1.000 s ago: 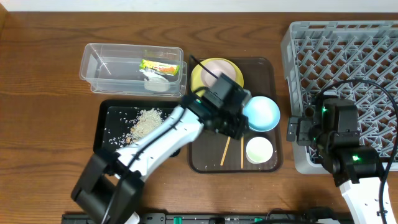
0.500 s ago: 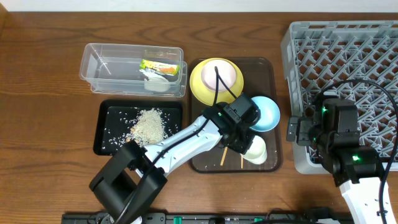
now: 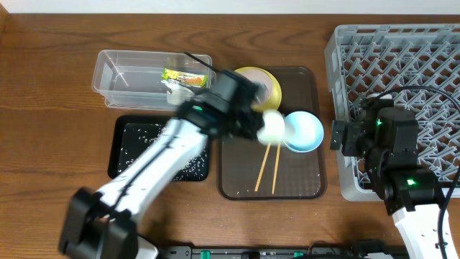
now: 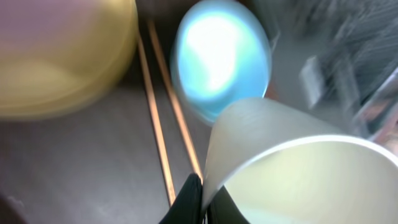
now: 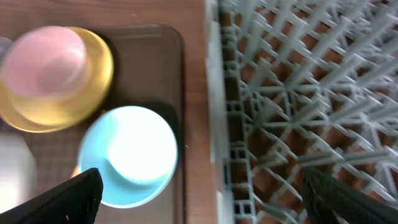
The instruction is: Sort waste into correct bins and load items into the dishwasher rack
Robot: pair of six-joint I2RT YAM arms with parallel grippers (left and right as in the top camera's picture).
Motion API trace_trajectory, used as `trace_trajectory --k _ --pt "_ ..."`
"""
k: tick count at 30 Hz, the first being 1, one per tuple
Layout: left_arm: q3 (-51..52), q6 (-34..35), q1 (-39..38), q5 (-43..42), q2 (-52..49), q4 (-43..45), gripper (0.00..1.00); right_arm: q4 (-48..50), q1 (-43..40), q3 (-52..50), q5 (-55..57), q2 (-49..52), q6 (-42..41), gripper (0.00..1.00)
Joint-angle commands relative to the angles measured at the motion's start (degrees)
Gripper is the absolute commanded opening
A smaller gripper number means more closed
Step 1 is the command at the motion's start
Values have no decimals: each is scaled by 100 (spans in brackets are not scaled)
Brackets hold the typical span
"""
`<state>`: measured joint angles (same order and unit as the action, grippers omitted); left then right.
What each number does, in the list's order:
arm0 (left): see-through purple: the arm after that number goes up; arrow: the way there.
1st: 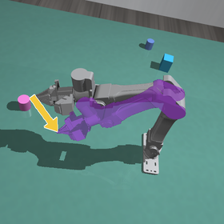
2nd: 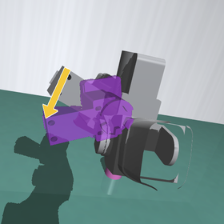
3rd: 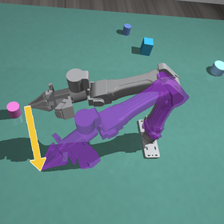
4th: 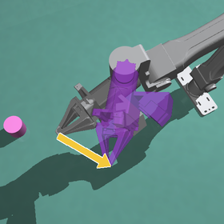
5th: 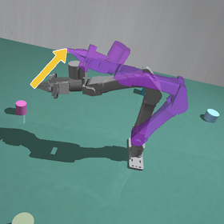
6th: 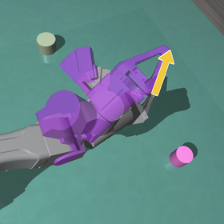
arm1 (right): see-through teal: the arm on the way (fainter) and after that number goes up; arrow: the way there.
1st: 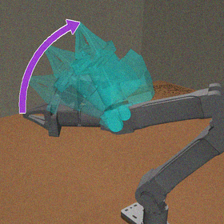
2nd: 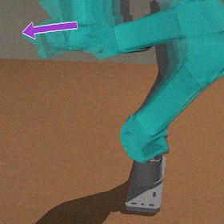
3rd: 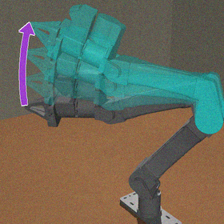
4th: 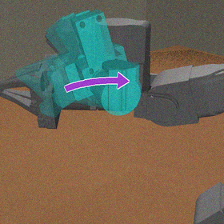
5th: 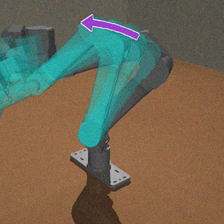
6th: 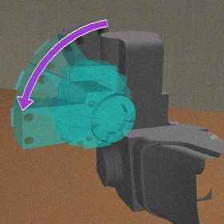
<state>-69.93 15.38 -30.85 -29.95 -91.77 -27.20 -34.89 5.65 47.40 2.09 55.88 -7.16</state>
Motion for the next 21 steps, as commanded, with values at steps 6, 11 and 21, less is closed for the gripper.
trace_trajectory --k 6,11,21 --pt "-70 1344 1134 -2957 -372 1679 6 232 33 107 -3294 573 1196 99" --pt "-70 1832 1054 -4765 -824 2326 6 656 33 107 -4454 1045 1563 99" --pt "-70 1840 944 -5047 -946 2323 6 2013 31 107 -6251 1447 2249 96"
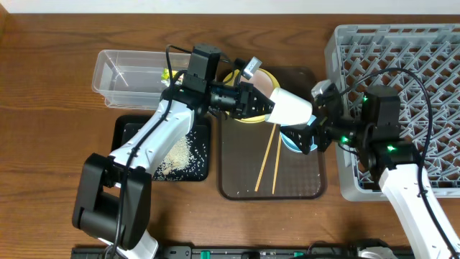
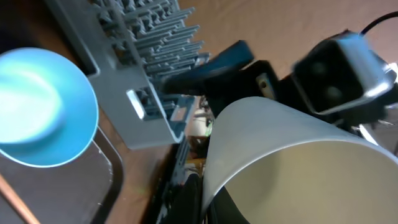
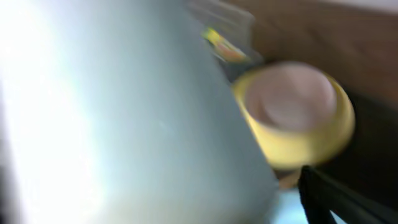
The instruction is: Sort waste into correct bins and load items into the dishwasher rack
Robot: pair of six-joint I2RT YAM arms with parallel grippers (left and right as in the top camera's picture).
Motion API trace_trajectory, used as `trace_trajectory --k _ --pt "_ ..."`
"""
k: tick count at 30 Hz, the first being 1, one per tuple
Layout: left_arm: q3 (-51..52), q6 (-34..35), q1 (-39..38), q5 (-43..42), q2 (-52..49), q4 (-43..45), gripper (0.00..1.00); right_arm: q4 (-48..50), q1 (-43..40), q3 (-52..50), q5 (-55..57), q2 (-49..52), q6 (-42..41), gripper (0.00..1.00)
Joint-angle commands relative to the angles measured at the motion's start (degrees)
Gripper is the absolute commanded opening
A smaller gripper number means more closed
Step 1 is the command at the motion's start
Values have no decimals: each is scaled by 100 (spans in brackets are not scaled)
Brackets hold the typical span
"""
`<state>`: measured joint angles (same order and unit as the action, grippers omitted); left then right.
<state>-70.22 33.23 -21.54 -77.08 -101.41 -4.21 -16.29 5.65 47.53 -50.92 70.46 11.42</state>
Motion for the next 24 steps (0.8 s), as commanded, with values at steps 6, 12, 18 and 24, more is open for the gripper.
trace_trajectory --k 6,12,18,24 --pt "-42 136 24 -354 17 26 6 673 17 94 -1790 -11 909 90" --pt "-42 140 37 -437 17 46 6 667 -114 94 -1902 -11 1008 74" --pt "-42 140 131 -503 17 46 6 671 -365 94 -2011 -11 1008 73" --pt "-42 140 149 -501 17 46 6 673 -398 94 -2009 -11 1010 61"
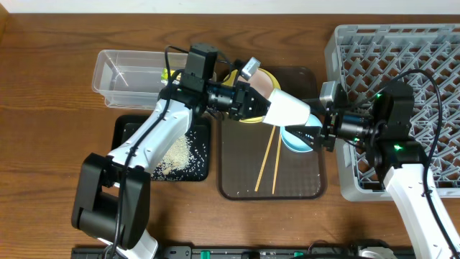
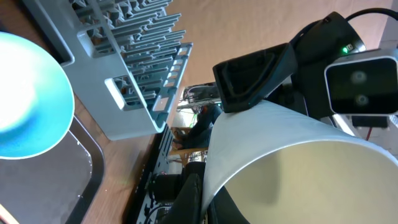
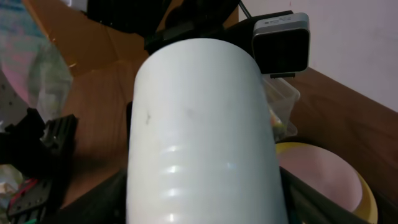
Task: Sort waste into correct bins and load items into the dishwasher rack
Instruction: 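Place the white bowl into the dishwasher rack with the right gripper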
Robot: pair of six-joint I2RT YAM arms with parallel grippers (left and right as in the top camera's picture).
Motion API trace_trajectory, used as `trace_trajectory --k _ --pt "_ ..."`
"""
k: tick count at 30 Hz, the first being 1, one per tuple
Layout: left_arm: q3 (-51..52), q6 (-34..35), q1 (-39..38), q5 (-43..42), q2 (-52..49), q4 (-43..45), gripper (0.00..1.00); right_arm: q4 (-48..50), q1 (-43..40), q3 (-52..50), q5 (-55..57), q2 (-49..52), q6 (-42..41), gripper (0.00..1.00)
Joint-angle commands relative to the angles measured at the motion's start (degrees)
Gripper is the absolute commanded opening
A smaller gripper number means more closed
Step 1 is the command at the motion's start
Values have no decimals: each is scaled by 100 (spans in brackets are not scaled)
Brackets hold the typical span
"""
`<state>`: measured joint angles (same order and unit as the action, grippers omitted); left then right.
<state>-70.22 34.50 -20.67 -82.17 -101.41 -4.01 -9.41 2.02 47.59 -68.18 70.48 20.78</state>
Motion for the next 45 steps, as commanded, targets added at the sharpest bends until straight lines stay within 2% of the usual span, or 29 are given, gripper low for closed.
trace_trajectory --k 1,4,6,7,8,10,14,17,18,21,24,25,31,35,39,45 --pt "-42 13 61 9 17 26 7 -15 -35 87 -282 -13 72 55" --pt "-42 11 61 17 17 28 9 -17 -35 87 -280 -13 72 54" --pt "-42 7 61 76 17 28 28 -20 -35 87 -273 -13 70 53" --pt "-42 4 61 184 17 26 35 -22 -35 87 -256 -13 63 53" --pt "-39 -24 61 341 17 26 37 -22 -35 87 -214 -13 20 53" --pt "-39 -184 61 719 17 4 49 -22 -35 87 81 -13 -201 52" --pt "-39 -872 68 2347 20 -708 57 -28 -35 87 1270 -15 -964 55" --pt "-42 -1515 92 3932 83 -1515 59 -149 -39 96 2063 -81 -1322 42" --pt "-44 -1670 116 4229 136 -1720 62 -282 -55 120 2323 -125 -1357 38" --pt "-44 -2063 203 5204 492 -2385 63 -931 -79 280 3254 -286 -1349 21" --pt "-44 -2188 282 6164 981 -2951 63 -1823 -98 605 4356 -448 -1351 3" --pt "-42 -2188 302 6400 1132 -3110 63 -2162 -101 758 4688 -492 -1353 1" --pt "-42 -2186 367 7453 1961 -3895 63 -3823 -267 1622 6623 -522 -2100 1" --pt "-42 -2184 367 7558 2192 -3991 63 -4583 -654 1928 7501 -490 -2562 1" --pt "-42 -2184 367 7558 2236 -3987 63 -5007 -1287 2026 7746 -341 -2811 1" --pt "-42 -2181 367 7556 2234 -3991 63 -5088 -2225 2024 7759 63 -2848 1"
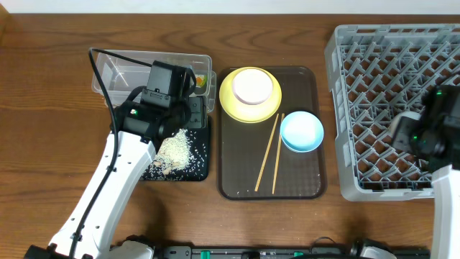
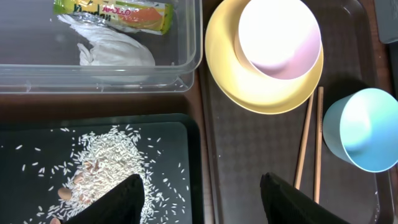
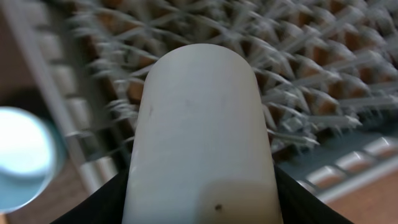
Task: Sort waste into correct bins and load items into the dishwasher rack
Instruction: 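Place the white bowl into the dishwasher rack with the right gripper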
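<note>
My right gripper [image 3: 199, 186] is shut on a white cup [image 3: 199, 130], lying lengthways between its fingers above the grey dishwasher rack [image 3: 311, 81]. In the overhead view the right gripper [image 1: 424, 137] hangs over the rack's [image 1: 388, 65] right side. My left gripper [image 2: 202, 202] stands open and empty above the edge between the black tray [image 2: 37, 143] of rice and the brown tray [image 2: 249, 155]. A pink bowl [image 1: 250, 85] sits in a yellow bowl [image 1: 233, 104]. A blue bowl [image 1: 301, 132] and two chopsticks [image 1: 269, 151] lie on the brown tray.
A clear bin [image 1: 115, 72] at the back left holds a snack wrapper [image 2: 112, 9] and a crumpled white tissue [image 2: 115, 53]. The left arm reaches over the black tray from the front. The rack fills the table's right side.
The left gripper has let go of the white cup and now stands open over the black tray's edge. The right gripper, shut on the cup, has moved from the brown tray to over the rack.
The left gripper first held the white cup over the brown tray while the right one was at the rack's edge. Then the cup was held out sideways and the right gripper's fingers came around its base. Now only the right gripper holds it, above the rack.
</note>
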Robot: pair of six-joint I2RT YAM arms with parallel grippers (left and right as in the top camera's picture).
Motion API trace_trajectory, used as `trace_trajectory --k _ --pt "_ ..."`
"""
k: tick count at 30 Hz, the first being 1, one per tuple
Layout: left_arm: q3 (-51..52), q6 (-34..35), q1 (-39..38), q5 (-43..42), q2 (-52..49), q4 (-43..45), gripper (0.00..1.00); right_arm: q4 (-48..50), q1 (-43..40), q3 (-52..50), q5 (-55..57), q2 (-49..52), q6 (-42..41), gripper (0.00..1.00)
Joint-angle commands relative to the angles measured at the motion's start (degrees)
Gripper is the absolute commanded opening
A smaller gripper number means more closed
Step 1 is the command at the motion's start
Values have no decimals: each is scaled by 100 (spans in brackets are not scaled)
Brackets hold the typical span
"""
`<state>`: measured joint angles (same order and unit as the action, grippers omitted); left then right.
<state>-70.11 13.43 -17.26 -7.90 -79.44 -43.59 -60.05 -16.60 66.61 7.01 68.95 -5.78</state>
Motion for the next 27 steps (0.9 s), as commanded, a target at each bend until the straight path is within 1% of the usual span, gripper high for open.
trace_trajectory --k 1,6,11,13,14,16,17,18,19,22,23,25,27 --pt "-52 -74 26 131 37 -33 63 -50 -466 122 240 302 -192 1" --pt "-52 -74 26 131 35 -31 63 -151 -859 122 238 828 -197 1" --pt "-52 -74 26 131 35 -31 63 -146 -1008 122 153 1423 -195 1" --pt "-52 -74 26 131 35 -31 63 -101 -1010 122 127 1631 -192 5" --pt "-52 -74 26 131 37 -31 63 -57 -1010 122 57 1727 -190 15" --pt "-52 -74 26 131 35 -31 63 50 -1010 122 -225 1851 -190 46" --pt "-52 -74 26 131 37 -33 63 94 -1005 122 -415 1880 -190 59" --pt "-52 -74 26 131 35 -33 64 114 -1003 122 -562 1882 -190 69" --pt "-52 -74 26 129 35 -33 64 136 -1001 129 -715 1869 -190 74" --pt "-52 -74 26 131 35 -35 64 127 -999 251 -925 1753 -197 77" --pt "-52 -76 26 133 35 -48 64 114 -999 330 -920 1679 -219 77" --pt "-52 -76 26 133 37 -96 68 98 -992 518 -951 1517 -254 77" --pt "-52 -76 28 160 35 -170 69 109 -938 713 -1176 1309 -254 75"
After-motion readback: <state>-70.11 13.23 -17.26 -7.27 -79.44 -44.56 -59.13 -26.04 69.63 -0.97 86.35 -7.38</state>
